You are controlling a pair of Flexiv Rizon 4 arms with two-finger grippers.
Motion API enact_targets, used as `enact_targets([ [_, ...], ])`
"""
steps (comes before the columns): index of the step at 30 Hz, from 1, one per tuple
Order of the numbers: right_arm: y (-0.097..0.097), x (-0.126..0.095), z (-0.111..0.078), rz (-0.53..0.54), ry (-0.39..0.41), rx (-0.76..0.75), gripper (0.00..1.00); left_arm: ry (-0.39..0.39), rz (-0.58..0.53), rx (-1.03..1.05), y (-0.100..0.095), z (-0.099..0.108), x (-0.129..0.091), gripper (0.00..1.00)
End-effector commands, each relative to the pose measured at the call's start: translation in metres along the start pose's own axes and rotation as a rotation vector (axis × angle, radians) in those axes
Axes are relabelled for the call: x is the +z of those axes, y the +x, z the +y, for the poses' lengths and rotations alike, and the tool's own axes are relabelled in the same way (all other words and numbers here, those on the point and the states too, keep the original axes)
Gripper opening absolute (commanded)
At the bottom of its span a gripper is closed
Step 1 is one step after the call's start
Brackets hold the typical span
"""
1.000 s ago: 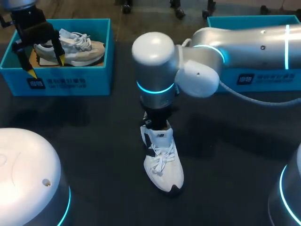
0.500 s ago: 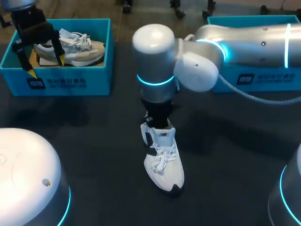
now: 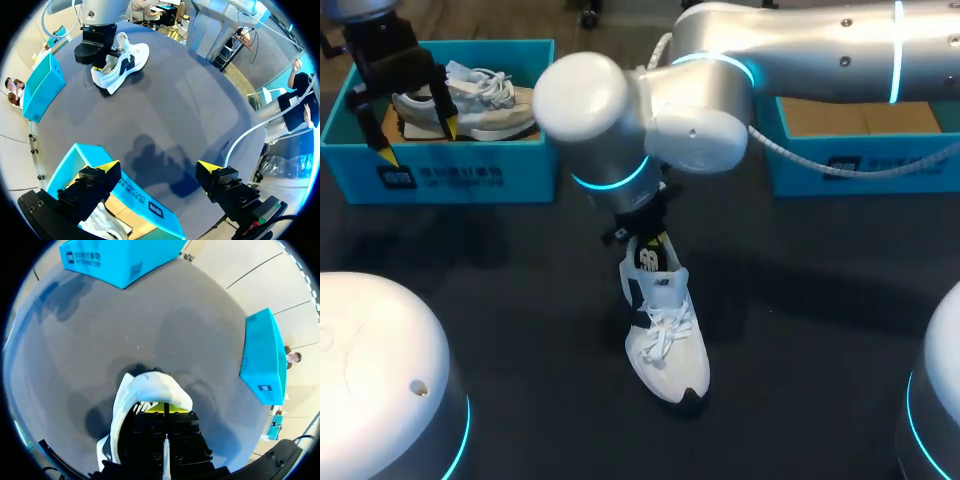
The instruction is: Take the shoe out of the shoebox, open the shoe tongue, remove and reinsert the insole, then place the shoe into the shoebox
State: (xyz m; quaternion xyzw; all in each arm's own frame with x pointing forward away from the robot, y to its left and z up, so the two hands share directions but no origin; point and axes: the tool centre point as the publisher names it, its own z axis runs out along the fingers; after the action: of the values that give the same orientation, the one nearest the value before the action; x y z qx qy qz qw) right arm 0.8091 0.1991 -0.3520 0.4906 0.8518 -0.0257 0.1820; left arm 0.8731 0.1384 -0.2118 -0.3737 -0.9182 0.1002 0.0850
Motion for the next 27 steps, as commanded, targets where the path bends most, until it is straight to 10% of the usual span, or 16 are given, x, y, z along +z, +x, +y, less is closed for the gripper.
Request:
enact_targets([
  [1, 0.007, 0.017, 0.003, -0.011, -0.027, -0.008, 0.00, -0.001, 0.003, 0.001, 0.000, 0.001, -0.001, 1.00],
  [17, 0.030, 0.061, -0.018, 0.110, 0.014, 0.064, 0.00, -0.001, 0.003, 0.001, 0.000, 0.001, -0.001, 1.00],
  [27, 0.056, 0.049, -0.053, 0.191, 0.103, 0.134, 0.00, -0.001, 0.003, 0.001, 0.000, 0.001, -0.001, 1.00],
])
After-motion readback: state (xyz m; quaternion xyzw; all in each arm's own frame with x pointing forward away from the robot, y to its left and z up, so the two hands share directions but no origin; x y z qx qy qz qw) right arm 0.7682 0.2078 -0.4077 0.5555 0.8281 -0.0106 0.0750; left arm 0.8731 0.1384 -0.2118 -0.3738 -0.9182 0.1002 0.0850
